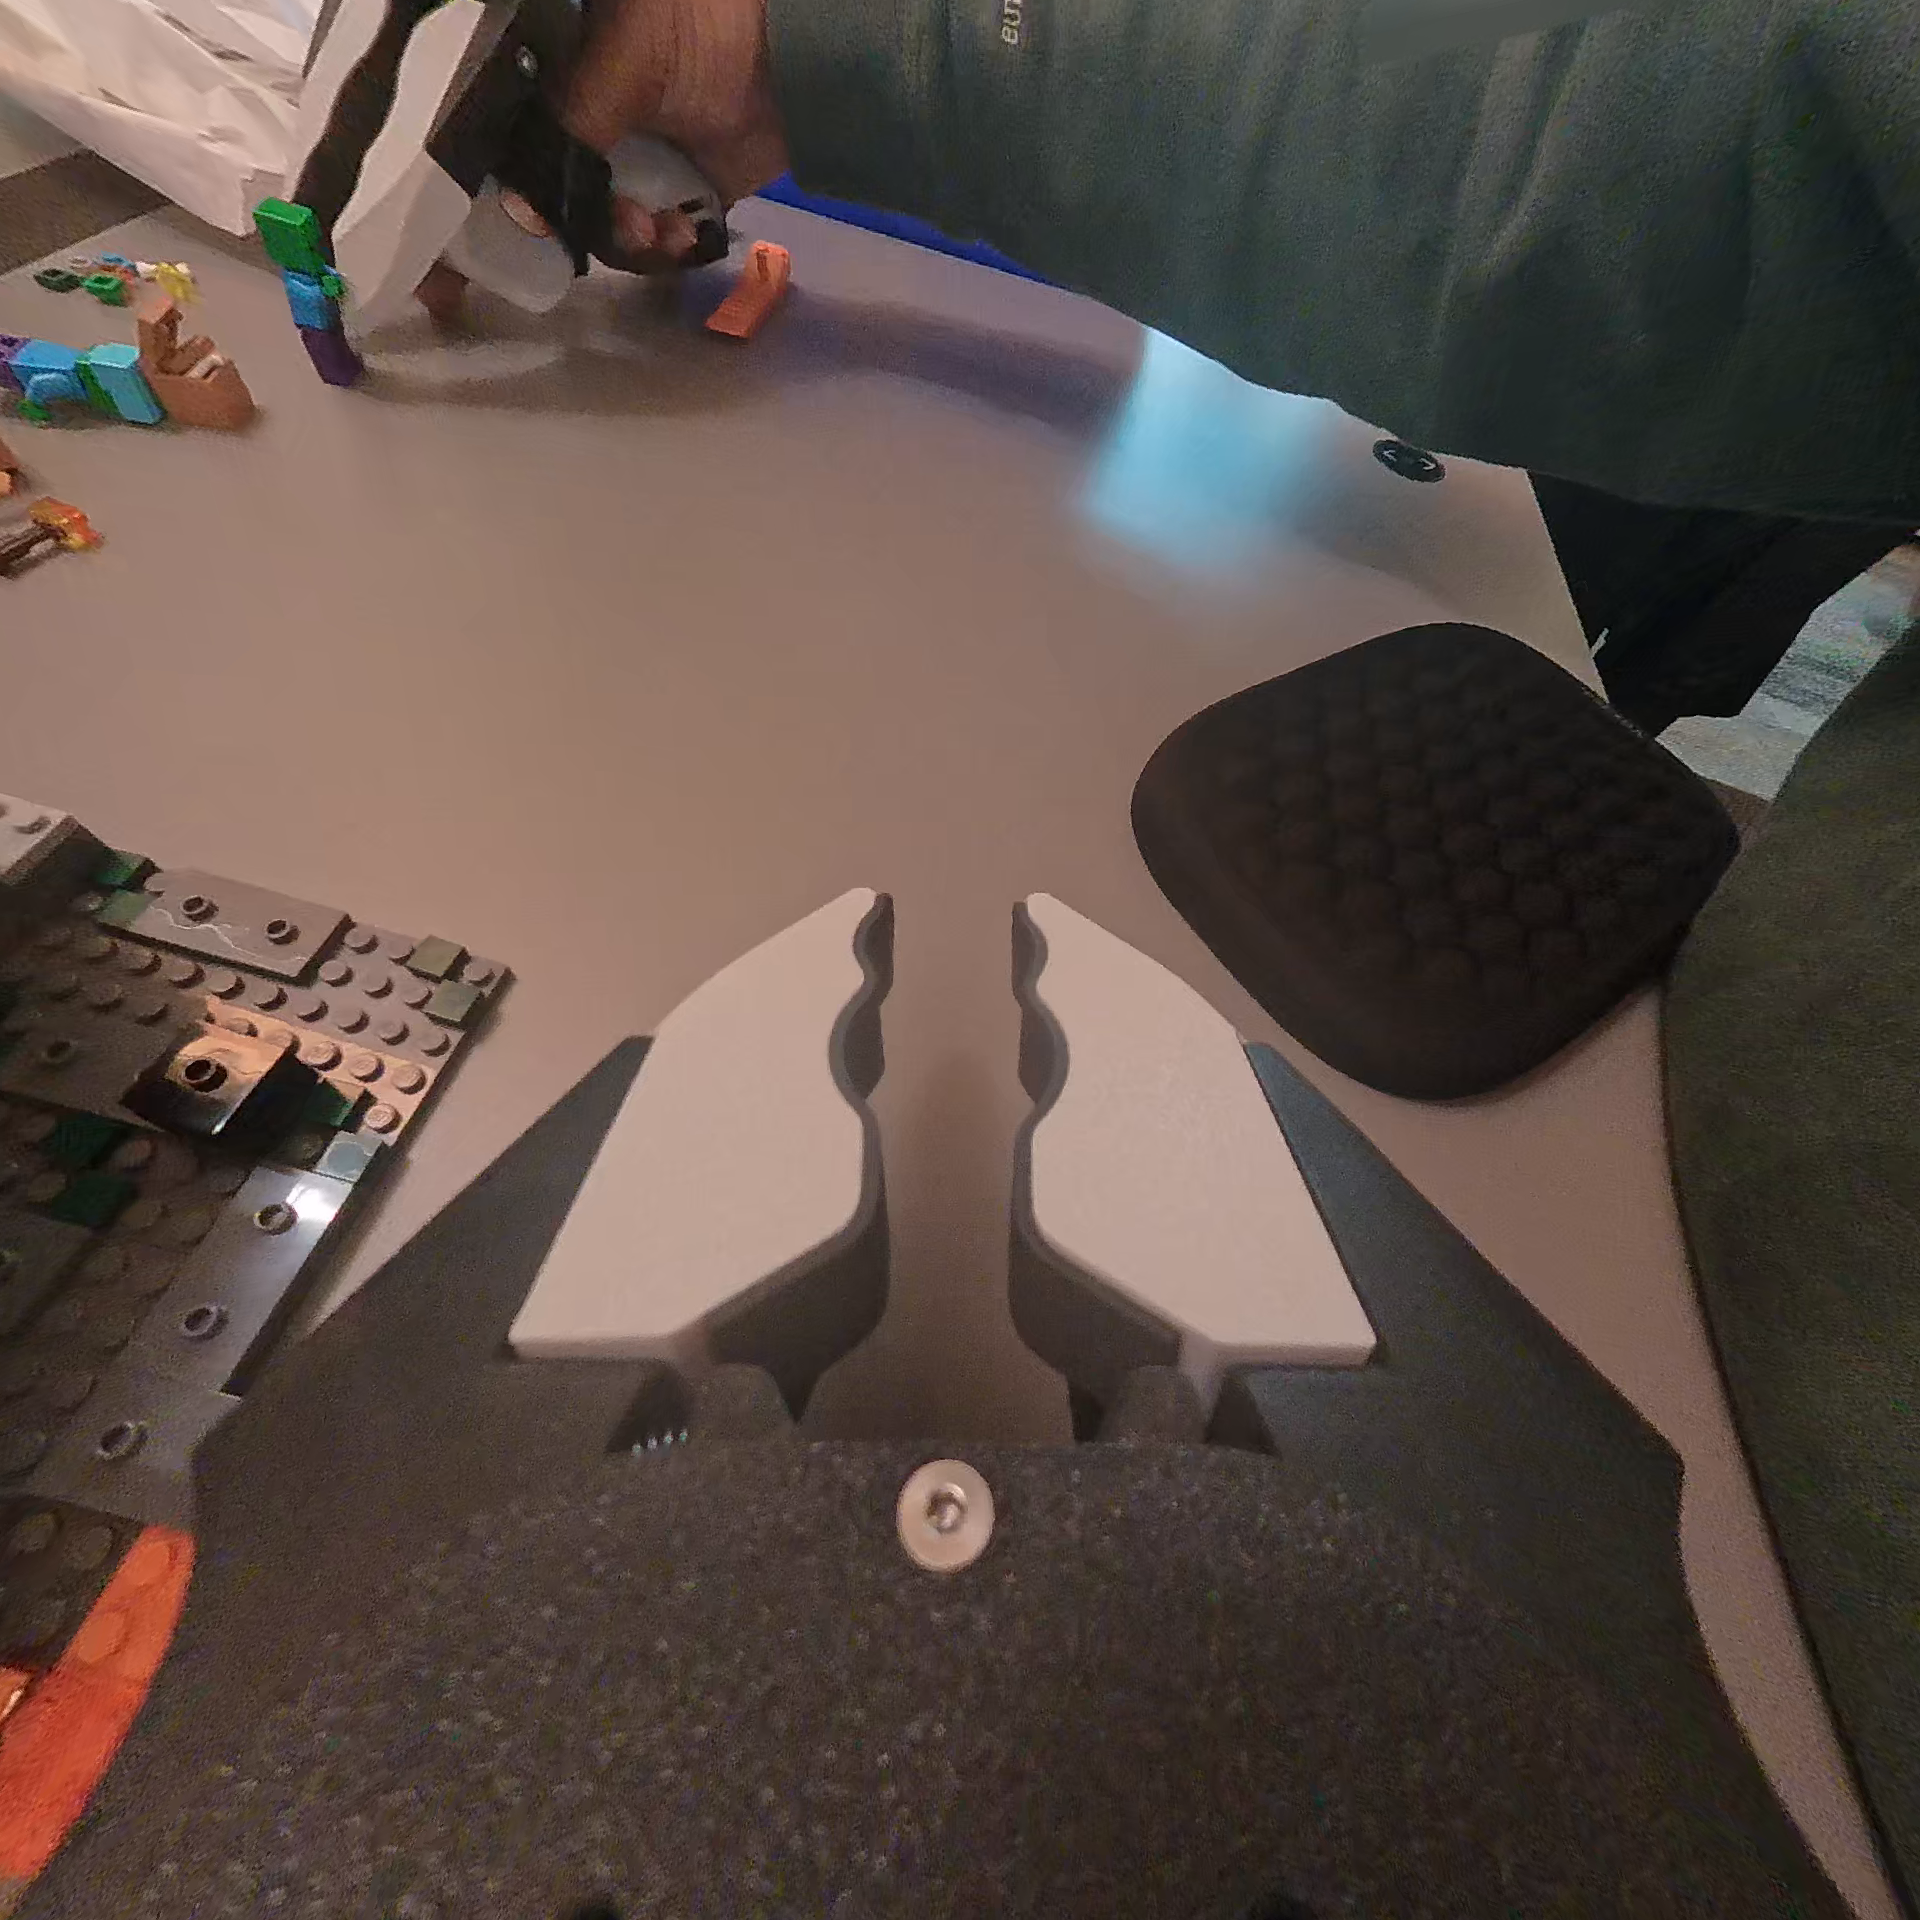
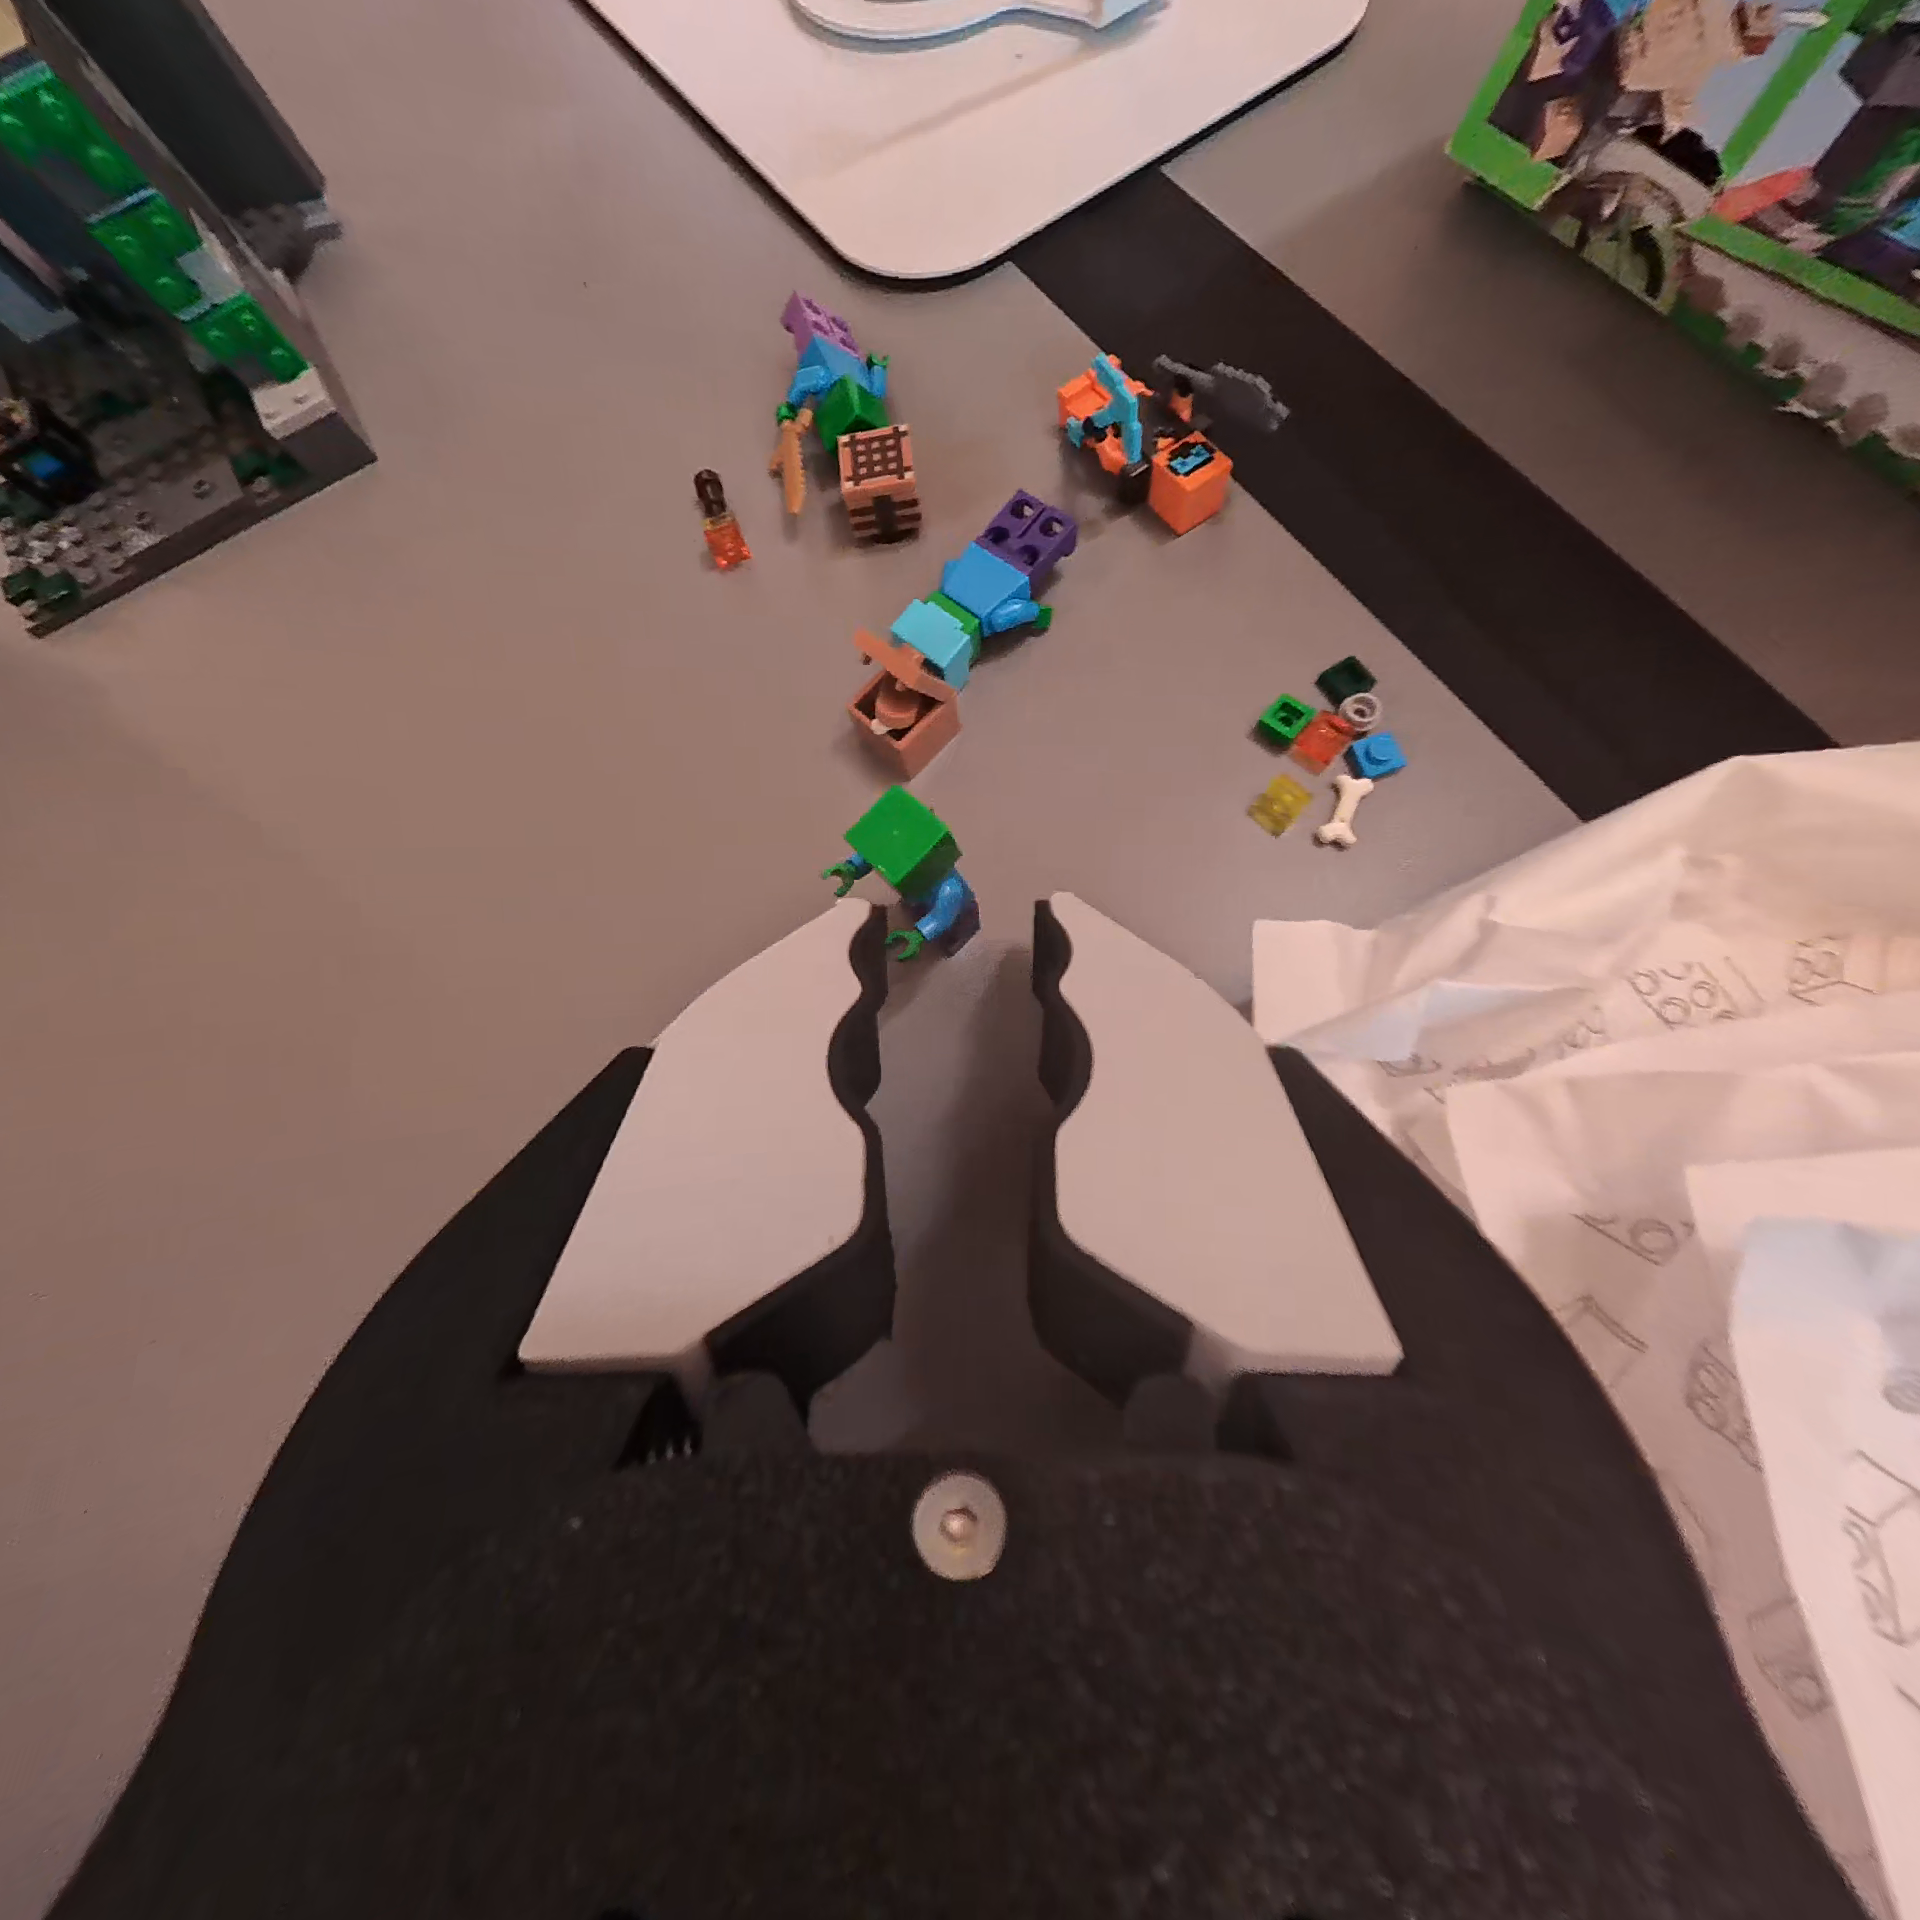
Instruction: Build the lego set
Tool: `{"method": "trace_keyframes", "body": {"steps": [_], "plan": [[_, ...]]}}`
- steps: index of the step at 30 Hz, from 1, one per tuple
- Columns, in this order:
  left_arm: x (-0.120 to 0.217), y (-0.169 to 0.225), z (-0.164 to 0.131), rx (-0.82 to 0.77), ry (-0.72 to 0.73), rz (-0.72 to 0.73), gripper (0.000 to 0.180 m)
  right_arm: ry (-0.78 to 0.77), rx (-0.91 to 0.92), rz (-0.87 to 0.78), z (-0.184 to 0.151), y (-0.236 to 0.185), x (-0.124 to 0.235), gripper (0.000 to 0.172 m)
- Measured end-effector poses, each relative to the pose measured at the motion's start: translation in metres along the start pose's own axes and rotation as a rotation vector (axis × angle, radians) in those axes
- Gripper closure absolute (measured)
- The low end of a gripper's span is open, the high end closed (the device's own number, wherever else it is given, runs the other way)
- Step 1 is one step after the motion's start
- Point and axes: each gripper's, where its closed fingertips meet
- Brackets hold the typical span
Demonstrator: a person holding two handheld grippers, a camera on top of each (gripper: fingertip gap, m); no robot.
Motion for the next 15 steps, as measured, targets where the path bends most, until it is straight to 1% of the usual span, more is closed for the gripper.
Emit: {"method": "trace_keyframes", "body": {"steps": [3, 6, 7, 10, 15], "plan": [[0.000, 0.000, 0.000, -0.001, 0.000, 0.000, 0.159, -0.005, 0.012, -0.017, 0.002, 0.003, -0.002, 0.141], [0.000, 0.000, 0.000, -0.004, -0.003, -0.001, 0.159, 0.015, 0.028, -0.019, 0.008, 0.002, -0.006, 0.142], [0.000, 0.001, -0.001, -0.006, -0.004, -0.002, 0.159, 0.020, 0.032, -0.023, 0.010, 0.002, -0.007, 0.144], [0.000, 0.001, -0.001, -0.009, -0.008, -0.002, 0.160, 0.011, 0.050, -0.045, 0.011, 0.004, -0.013, 0.158], [0.000, 0.001, -0.002, -0.013, -0.012, -0.002, 0.160, 0.038, 0.079, -0.104, 0.022, 0.011, -0.026, 0.159]]}}
Point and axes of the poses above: each gripper's, where its closed fingertips meet, x back along the fingers, z out of its top, y = z × x across the jaws, and after that the axes turned 13 degrees about y, right-handed
